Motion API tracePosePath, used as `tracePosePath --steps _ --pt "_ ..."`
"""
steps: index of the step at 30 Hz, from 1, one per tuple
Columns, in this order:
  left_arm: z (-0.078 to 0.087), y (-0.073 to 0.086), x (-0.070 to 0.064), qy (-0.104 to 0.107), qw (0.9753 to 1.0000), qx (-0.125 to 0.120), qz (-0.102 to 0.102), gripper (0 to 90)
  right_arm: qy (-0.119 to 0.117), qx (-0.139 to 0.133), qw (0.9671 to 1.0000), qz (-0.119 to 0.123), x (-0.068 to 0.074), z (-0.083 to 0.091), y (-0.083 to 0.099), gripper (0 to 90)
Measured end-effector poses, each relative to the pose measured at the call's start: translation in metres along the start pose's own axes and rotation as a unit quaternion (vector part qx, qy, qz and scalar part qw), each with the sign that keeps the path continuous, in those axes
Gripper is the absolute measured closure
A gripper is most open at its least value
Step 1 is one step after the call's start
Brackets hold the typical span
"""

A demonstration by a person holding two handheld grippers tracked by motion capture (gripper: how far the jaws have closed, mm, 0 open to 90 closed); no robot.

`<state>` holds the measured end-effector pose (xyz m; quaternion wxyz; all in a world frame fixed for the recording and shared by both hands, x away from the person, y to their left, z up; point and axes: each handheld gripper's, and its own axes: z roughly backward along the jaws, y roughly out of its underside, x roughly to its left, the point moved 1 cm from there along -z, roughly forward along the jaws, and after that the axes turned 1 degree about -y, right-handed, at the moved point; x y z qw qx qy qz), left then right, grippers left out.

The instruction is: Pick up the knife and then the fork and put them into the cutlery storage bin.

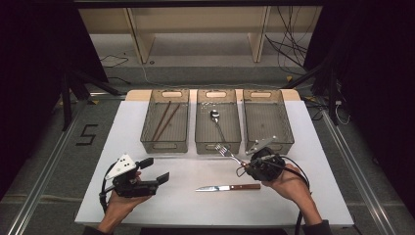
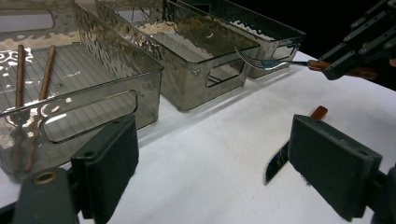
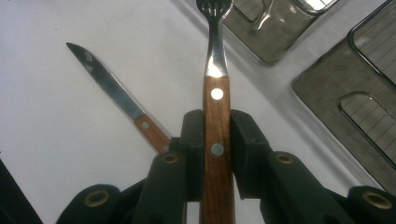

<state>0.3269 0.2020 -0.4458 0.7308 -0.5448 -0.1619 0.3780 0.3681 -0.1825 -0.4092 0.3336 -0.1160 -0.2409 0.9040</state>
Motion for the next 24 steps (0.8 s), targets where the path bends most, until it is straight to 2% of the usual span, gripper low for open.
tracePosePath --steps 9,17,24 --pt "0.0 0.0 0.001 -0.002 1.0 -0.002 0.003 15.8 0.009 -0.014 0.9997 -0.019 -0.012 0.005 -0.002 76.7" --pt "0.0 0.0 0.001 -0.002 1.0 -0.003 0.003 15.8 0.023 -0.027 0.9984 -0.045 -0.031 0.011 -0.002 76.7" --pt "0.0 0.0 0.001 -0.002 1.0 -0.004 0.004 15.8 0.036 -0.04 0.9964 -0.065 -0.048 0.016 -0.01 76.7"
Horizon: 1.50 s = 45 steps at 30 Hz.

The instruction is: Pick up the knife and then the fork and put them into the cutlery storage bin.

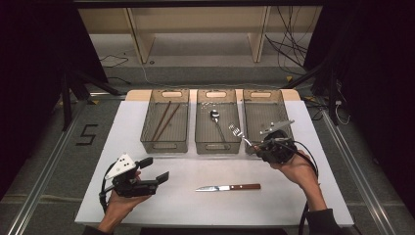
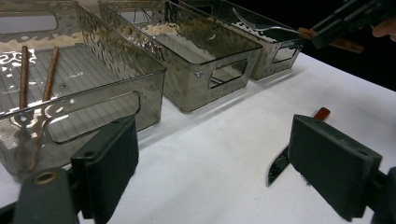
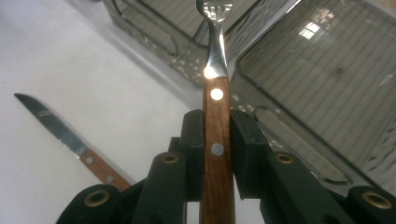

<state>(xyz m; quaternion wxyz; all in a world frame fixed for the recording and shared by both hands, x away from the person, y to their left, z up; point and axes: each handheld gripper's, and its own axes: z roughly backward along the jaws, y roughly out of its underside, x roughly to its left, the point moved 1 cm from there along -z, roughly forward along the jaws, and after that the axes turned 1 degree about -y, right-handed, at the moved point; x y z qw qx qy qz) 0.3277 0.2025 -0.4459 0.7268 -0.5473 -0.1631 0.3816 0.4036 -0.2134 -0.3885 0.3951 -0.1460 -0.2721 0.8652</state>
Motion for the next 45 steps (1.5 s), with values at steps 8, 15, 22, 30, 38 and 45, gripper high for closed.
tracePosePath --steps 8,15,22,30,38,45 --pt "0.0 0.0 0.0 0.0 1.0 0.001 0.0 15.8 0.018 -0.011 0.9997 -0.013 -0.017 0.004 -0.015 76.7" --pt "0.0 0.0 0.0 0.001 1.0 0.0 0.003 15.8 0.033 -0.018 0.9987 -0.033 -0.035 0.005 -0.026 76.7" --pt "0.0 0.0 0.0 0.001 1.0 0.001 0.002 15.8 0.043 -0.02 0.9977 -0.049 -0.048 -0.001 -0.036 76.7" --pt "0.0 0.0 0.0 0.001 1.0 -0.001 0.001 15.8 0.057 -0.012 0.9965 -0.06 -0.056 -0.013 -0.053 76.7" --pt "0.0 0.0 0.001 0.001 1.0 -0.002 0.001 15.8 0.069 -0.007 0.9937 -0.088 -0.068 -0.027 -0.061 76.7" --pt "0.0 0.0 0.0 0.001 1.0 -0.002 0.0 15.8 0.08 0.006 0.9912 -0.105 -0.075 -0.036 -0.061 76.7"
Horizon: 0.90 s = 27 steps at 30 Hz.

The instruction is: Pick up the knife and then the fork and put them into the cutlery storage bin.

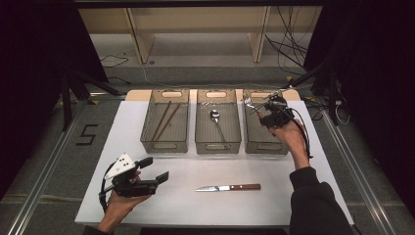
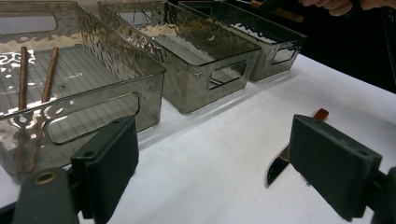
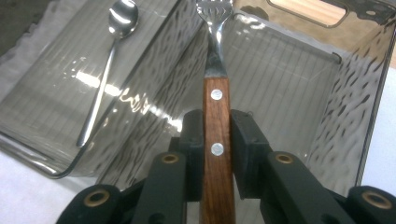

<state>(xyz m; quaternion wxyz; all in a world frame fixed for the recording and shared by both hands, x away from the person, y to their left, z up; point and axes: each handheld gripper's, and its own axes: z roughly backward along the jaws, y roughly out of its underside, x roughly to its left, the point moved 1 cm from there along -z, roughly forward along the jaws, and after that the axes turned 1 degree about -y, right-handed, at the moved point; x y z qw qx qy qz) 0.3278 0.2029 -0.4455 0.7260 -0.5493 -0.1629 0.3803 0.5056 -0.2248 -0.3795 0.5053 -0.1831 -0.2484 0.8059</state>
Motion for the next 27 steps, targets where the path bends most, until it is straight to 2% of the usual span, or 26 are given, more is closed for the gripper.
tracePosePath --steps 9,17,22,23,25,27 --pt "0.0 0.0 0.0 0.001 1.0 0.0 0.0 15.8 0.01 0.015 0.9996 -0.02 -0.008 -0.011 0.0 76.6" --pt "0.0 0.0 0.0 0.001 1.0 0.0 0.0 15.8 0.013 0.028 0.9992 -0.026 -0.009 -0.019 0.002 76.6" --pt "0.0 0.0 -0.001 0.001 1.0 0.001 -0.001 15.8 0.01 0.036 0.9985 -0.04 -0.011 -0.027 0.006 75.4" --pt "0.0 0.0 -0.001 0.001 1.0 0.001 0.0 15.8 0.008 0.035 0.9985 -0.042 -0.012 -0.028 0.007 71.6" --pt "0.0 0.0 0.0 0.001 1.0 0.001 0.0 15.8 -0.004 0.032 0.9983 -0.048 -0.012 -0.028 0.007 57.7" --pt "-0.001 0.0 -0.001 0.001 1.0 0.002 0.001 15.8 -0.01 0.025 0.9986 -0.046 -0.011 -0.026 0.005 51.6"
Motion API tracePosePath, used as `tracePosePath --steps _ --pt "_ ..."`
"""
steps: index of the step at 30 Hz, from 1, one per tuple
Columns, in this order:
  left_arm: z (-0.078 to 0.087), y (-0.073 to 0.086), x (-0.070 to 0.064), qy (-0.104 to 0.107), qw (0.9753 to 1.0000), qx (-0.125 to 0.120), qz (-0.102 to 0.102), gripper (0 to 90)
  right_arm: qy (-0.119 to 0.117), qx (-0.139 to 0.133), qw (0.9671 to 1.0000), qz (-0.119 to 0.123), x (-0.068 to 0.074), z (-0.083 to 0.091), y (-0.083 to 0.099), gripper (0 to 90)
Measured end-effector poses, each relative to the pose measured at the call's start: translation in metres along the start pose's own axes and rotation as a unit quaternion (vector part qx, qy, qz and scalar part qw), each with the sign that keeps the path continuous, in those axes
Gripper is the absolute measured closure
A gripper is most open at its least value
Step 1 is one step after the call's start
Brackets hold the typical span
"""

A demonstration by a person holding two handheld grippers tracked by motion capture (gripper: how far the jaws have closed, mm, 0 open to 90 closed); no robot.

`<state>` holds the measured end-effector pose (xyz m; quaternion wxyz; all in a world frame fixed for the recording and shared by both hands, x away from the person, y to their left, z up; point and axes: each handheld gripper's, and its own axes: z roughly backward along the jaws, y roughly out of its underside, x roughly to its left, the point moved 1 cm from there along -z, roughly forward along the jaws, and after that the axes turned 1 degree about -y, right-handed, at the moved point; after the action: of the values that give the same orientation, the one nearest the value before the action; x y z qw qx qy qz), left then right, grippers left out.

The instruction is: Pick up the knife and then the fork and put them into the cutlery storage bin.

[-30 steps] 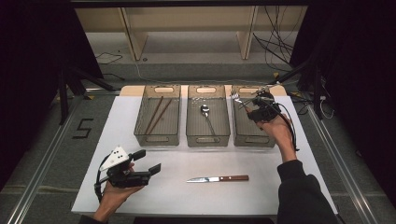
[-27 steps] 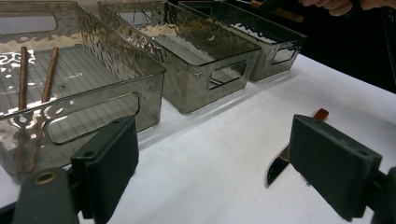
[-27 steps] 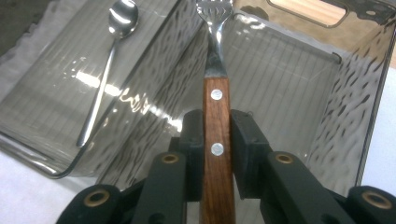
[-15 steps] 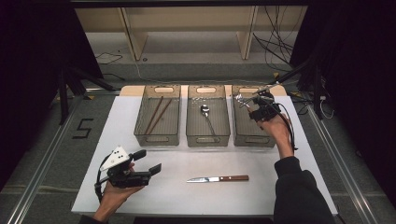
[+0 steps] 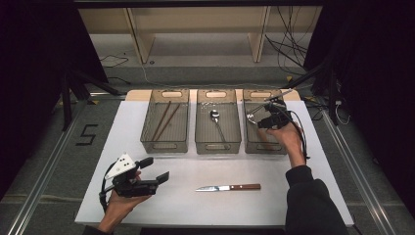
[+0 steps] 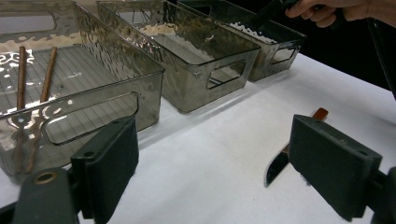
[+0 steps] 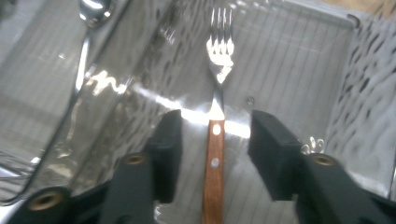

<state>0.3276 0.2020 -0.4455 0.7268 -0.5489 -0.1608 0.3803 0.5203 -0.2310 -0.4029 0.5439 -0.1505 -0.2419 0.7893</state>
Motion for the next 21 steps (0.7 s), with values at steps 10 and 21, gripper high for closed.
tracePosePath --steps 10,21 --pt "0.0 0.0 0.0 0.0 1.0 0.0 0.0 15.8 -0.039 -0.046 0.9974 0.041 0.017 0.025 0.006 38.1" --pt "-0.001 0.0 0.0 0.0 1.0 0.003 -0.004 15.8 -0.065 -0.064 0.9928 0.077 0.035 0.041 0.022 32.0"
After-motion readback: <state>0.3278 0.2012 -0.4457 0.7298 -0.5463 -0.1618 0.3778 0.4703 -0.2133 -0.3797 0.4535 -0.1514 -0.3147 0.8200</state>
